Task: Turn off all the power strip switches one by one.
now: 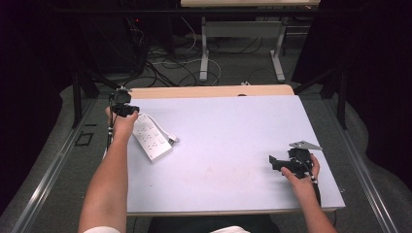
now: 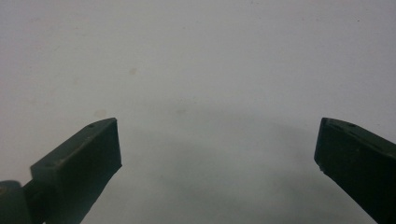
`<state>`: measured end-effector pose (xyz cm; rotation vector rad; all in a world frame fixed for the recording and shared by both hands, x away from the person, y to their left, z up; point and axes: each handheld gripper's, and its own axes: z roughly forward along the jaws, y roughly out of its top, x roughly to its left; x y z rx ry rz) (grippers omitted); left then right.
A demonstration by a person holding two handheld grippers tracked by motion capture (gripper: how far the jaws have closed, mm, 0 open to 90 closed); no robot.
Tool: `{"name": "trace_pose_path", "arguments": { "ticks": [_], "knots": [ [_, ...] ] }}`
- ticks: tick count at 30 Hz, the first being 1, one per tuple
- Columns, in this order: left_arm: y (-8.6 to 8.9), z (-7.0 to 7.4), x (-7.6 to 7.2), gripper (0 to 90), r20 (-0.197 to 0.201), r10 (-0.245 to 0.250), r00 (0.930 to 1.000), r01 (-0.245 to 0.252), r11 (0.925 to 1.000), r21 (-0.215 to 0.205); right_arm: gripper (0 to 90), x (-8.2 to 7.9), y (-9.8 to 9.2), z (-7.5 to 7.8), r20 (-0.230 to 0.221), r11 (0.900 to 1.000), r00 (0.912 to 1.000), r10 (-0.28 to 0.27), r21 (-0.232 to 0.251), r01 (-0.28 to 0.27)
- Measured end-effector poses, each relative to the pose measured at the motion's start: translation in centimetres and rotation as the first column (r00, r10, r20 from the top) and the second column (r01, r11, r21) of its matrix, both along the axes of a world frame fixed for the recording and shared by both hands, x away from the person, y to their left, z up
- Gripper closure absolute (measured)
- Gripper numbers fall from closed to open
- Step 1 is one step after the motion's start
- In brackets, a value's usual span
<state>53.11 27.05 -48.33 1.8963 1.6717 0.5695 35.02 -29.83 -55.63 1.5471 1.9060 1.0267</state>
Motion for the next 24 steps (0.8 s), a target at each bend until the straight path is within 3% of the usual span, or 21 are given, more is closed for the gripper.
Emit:
{"name": "trace_pose_path", "arguments": {
  "ticks": [7,11,24],
  "knots": [
    [0.7,-0.5,0.4,87.7,-0.034,0.019,0.9992,-0.02,0.9994,-0.029,0.0,0.0,0.0,-0.1,-0.002,1.0,1.0,0.003,0.001,-0.003],
    [0.9,-0.8,0.8,89.5,-0.032,0.033,0.999,-0.034,0.9982,-0.05,0.0,0.0,0.0,-0.1,-0.004,1.0,1.0,0.003,0.004,-0.003],
    [0.9,-1.8,1.3,89.7,-0.056,0.033,0.9979,-0.035,0.9985,-0.042,0.0,-0.2,-0.1,-0.1,-0.009,1.0,1.0,-0.003,0.009,0.004]
  ]
}}
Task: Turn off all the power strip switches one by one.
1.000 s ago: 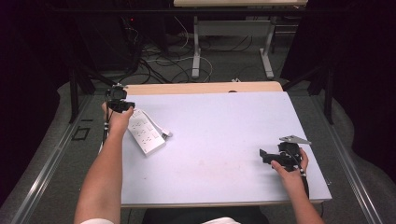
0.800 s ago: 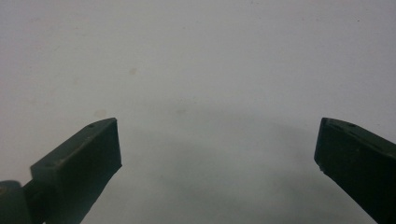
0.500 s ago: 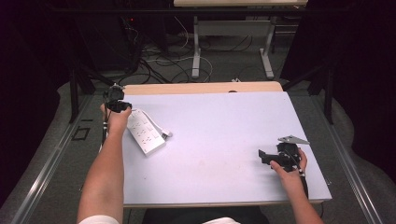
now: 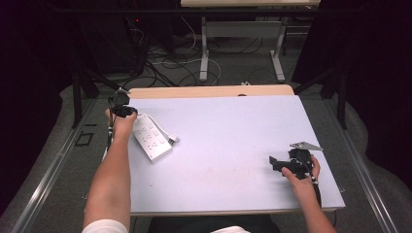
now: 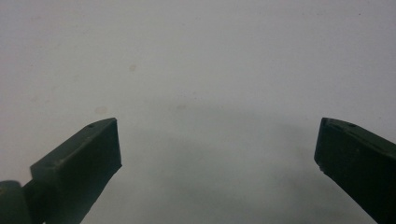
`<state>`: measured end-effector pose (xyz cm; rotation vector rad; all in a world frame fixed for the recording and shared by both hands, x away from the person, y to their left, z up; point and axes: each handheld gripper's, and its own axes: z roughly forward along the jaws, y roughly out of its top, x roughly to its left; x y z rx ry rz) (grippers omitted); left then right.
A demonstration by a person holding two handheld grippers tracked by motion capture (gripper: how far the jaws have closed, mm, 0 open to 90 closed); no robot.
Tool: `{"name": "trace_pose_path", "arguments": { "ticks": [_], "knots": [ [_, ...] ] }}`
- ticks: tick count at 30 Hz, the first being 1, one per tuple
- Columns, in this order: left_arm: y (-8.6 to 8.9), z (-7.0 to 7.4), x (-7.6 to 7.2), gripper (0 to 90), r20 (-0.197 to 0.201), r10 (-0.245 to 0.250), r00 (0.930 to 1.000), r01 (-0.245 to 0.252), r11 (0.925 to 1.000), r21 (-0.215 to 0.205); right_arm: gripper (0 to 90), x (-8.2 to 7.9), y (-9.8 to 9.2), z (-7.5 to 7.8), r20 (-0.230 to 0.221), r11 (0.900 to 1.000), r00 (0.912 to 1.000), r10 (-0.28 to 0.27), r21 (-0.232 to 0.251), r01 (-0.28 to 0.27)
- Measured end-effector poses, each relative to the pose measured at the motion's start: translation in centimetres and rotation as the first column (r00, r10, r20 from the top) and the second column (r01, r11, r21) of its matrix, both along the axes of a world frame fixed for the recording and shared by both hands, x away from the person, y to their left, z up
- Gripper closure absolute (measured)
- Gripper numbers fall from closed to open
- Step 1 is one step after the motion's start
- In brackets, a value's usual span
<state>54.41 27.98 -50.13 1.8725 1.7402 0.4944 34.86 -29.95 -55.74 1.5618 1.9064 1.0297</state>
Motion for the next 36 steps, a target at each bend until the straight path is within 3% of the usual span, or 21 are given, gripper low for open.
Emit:
{"name": "trace_pose_path", "arguments": {
  "ticks": [4,5,7,14,28,36],
  "knots": [
    [-0.3,-0.5,0.2,89.6,-0.001,-0.002,1.0,0.002,1.0,-0.003,0.0,0.0,0.2,0.0,-0.002,1.0,1.0,0.002,0.002,-0.002],
    [-0.3,-0.4,0.1,89.7,-0.024,-0.013,0.9996,0.013,0.9999,0.003,0.0,0.0,0.2,0.0,-0.001,1.0,1.0,0.006,-0.003,-0.006],
    [-0.4,-0.8,0.2,89.6,-0.013,-0.012,0.9998,0.012,0.9999,0.004,0.0,0.0,0.2,-0.1,-0.004,1.0,1.0,0.008,-0.002,-0.008],
    [-1.2,-1.4,0.5,89.7,-0.048,-0.029,0.9984,0.031,0.9989,0.036,0.0,-0.1,0.2,0.0,-0.002,1.0,1.0,0.007,0.002,-0.007],
    [-1.8,-1.8,0.8,89.9,-0.053,-0.041,0.9978,0.044,0.9972,0.059,0.0,-0.1,0.2,-0.1,-0.008,1.0,0.9999,0.014,0.002,-0.014],
    [-2.0,-2.1,0.8,90.0,-0.044,-0.027,0.9987,0.029,0.9983,0.051,0.0,-0.1,0.3,-0.1,-0.009,1.0,0.9998,0.018,-0.002,-0.018]
  ]
}}
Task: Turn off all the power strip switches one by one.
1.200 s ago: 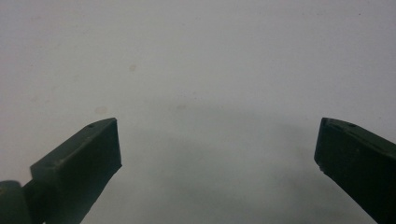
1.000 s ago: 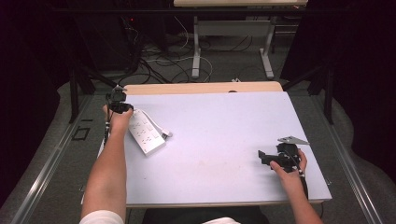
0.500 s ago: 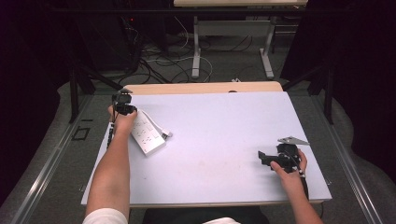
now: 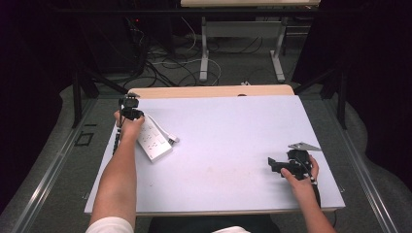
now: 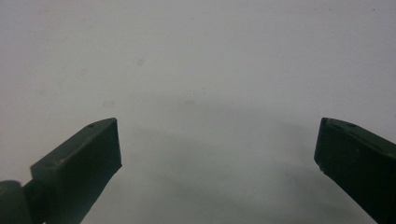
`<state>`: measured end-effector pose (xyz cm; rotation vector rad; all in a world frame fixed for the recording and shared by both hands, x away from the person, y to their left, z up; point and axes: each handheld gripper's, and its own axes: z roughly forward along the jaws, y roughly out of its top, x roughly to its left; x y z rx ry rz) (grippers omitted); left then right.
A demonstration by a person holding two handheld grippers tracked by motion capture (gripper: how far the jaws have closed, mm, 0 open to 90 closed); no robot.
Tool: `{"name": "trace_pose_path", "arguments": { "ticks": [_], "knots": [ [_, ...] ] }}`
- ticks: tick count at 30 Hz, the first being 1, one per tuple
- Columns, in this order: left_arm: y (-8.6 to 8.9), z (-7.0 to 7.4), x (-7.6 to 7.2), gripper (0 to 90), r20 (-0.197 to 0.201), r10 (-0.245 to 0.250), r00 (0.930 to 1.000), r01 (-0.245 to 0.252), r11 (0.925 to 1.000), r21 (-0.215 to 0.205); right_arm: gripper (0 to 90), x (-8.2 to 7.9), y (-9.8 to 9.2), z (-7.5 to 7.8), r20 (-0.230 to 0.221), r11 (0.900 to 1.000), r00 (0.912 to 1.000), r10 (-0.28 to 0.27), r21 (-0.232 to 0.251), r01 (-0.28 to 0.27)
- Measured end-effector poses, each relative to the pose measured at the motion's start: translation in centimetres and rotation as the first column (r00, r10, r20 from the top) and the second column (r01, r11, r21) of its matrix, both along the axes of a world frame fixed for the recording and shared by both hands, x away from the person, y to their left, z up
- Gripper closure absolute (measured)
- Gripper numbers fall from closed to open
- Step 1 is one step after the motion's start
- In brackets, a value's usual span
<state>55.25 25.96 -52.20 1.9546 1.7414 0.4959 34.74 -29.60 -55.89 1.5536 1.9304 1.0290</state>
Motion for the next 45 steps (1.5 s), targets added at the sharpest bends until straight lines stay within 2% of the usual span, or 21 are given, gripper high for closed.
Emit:
{"name": "trace_pose_path", "arguments": {
  "ticks": [3,6,10,17,24,26,27,29,31,32,35,37,38,39,42,45],
  "knots": [
    [0.0,0.0,0.0,90.0,-0.005,0.017,0.9998,-0.017,0.9998,-0.012,0.0,0.0,0.0,0.0,0.0,1.0,1.0,0.0,0.0,0.0],
    [-0.1,0.0,-0.1,90.0,0.001,0.001,1.0,-0.001,0.9999,0.016,0.0,0.0,-0.1,0.0,0.001,1.0,1.0,0.008,-0.002,-0.008],
    [-0.2,0.2,-0.2,90.0,0.015,-0.012,0.9998,0.012,0.9995,0.028,0.0,0.0,-0.1,0.0,0.003,1.0,1.0,0.002,0.004,-0.002],
    [-0.2,0.3,-0.4,90.0,0.011,-0.006,0.9999,0.006,1.0,0.006,0.0,0.0,0.2,0.1,0.005,1.0,0.9999,0.014,-0.001,-0.014],
    [-1.1,0.7,-1.1,90.0,0.023,-0.073,0.9971,0.073,0.9973,0.012,0.2,0.0,-0.1,0.1,0.002,1.0,0.9999,0.012,0.001,-0.012],
    [-1.5,0.9,-1.3,90.0,0.035,-0.081,0.9961,0.081,0.9967,-0.002,0.2,0.0,-0.1,0.1,0.005,1.0,0.9999,0.013,0.001,-0.013],
    [-1.7,1.0,-1.4,90.0,0.05,-0.095,0.9942,0.095,0.9955,0.0,0.2,0.0,-0.1,0.1,0.006,1.0,0.9999,0.014,0.003,-0.014],
    [-2.1,1.3,-1.6,90.0,0.05,-0.123,0.9911,0.124,0.9923,-0.001,0.2,0.0,-0.1,0.2,0.01,1.0,0.9998,0.018,-0.003,-0.018],
    [-2.4,1.5,-1.9,90.0,0.047,-0.13,0.9904,0.131,0.9912,-0.019,0.2,0.0,0.0,0.2,0.005,1.0,0.9999,0.012,0.004,-0.012],
    [-2.5,1.5,-2.0,90.0,0.058,-0.143,0.9881,0.143,0.9897,-0.007,0.2,0.0,0.0,0.2,0.008,1.0,0.9999,0.015,0.0,-0.015],
    [-2.6,1.6,-2.3,90.0,0.044,-0.153,0.9873,0.154,0.9878,-0.024,0.2,0.0,0.0,0.2,0.009,1.0,0.9997,0.024,-0.005,-0.024],
    [-2.6,1.6,-2.5,90.0,0.043,-0.155,0.987,0.156,0.9875,-0.021,0.2,0.0,0.0,0.2,0.011,1.0,0.9997,0.023,-0.007,-0.023],
    [-2.5,1.7,-2.6,90.0,0.028,-0.16,0.9868,0.16,0.9867,-0.026,0.2,0.0,0.0,0.2,0.011,1.0,0.9998,0.018,-0.001,-0.018],
    [-2.5,1.6,-2.6,90.0,0.036,-0.153,0.9876,0.154,0.9876,-0.031,0.2,0.0,0.0,0.2,0.011,1.0,0.9998,0.018,-0.002,-0.018],
    [-2.4,1.5,-2.9,90.0,0.009,-0.165,0.9863,0.165,0.9856,-0.037,0.2,0.0,0.0,0.2,0.01,1.0,0.9998,0.017,0.0,-0.017],
    [-2.4,1.4,-3.2,90.0,0.014,-0.17,0.9854,0.17,0.9847,-0.038,0.2,0.0,-0.1,0.2,0.006,1.0,0.9998,0.018,0.004,-0.018]
  ]
}}
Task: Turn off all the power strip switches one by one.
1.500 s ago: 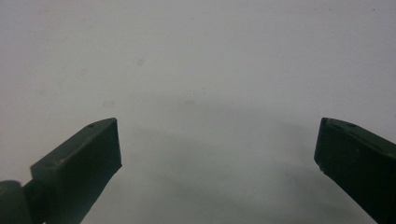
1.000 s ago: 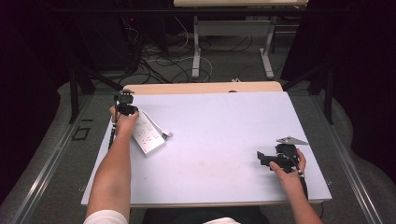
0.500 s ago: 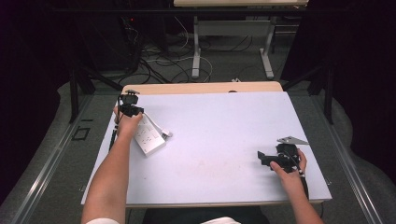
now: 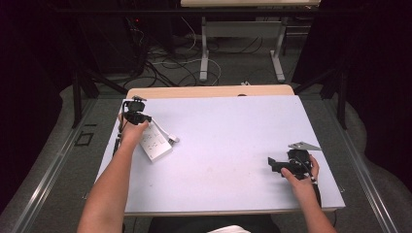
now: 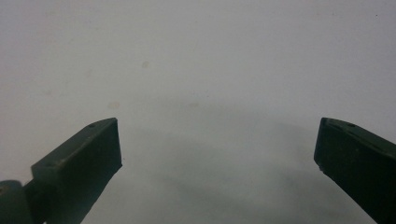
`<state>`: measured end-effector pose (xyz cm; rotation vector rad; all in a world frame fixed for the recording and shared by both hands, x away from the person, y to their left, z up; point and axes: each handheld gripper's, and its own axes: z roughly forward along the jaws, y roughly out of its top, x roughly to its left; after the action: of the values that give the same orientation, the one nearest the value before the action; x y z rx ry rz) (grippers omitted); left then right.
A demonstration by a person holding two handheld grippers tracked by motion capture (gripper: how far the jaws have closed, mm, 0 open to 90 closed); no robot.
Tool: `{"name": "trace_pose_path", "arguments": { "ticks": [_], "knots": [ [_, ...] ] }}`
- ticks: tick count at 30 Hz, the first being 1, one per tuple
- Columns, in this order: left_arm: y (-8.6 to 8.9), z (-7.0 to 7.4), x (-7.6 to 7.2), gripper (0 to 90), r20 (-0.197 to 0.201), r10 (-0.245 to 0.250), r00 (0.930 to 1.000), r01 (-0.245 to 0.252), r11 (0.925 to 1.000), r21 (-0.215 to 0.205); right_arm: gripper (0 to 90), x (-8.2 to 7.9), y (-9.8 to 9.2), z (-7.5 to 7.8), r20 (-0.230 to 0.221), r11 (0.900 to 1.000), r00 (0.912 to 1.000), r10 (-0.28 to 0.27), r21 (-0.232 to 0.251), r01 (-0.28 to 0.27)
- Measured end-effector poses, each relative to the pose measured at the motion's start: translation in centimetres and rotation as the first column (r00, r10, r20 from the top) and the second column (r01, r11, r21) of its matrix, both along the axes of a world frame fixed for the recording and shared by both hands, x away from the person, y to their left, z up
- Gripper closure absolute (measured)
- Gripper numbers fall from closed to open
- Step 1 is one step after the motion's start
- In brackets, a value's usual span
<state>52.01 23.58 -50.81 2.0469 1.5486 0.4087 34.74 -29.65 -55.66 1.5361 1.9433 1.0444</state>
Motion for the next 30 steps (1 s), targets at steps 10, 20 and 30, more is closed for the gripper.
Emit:
{"name": "trace_pose_path", "arguments": {
  "ticks": [10,20,30],
  "knots": [
    [0.15,-0.63,-0.72,90.0,-0.018,-0.031,0.9993,0.031,0.9995,-0.001,0.3,0.01,-0.01,-0.04,-0.005,1.0,1.0,-0.001,0.009,0.001],
    [-0.08,-0.72,-0.85,90.0,-0.023,-0.054,0.9983,0.054,0.9985,-0.001,0.3,0.03,-0.04,-0.06,-0.005,1.0,1.0,0.001,0.008,-0.001],
    [-0.24,-0.93,-0.86,89.8,-0.027,-0.047,0.9986,0.047,0.9987,0.021,0.3,0.01,-0.08,-0.04,-0.008,1.0,1.0,0.003,0.011,-0.003]
  ]
}}
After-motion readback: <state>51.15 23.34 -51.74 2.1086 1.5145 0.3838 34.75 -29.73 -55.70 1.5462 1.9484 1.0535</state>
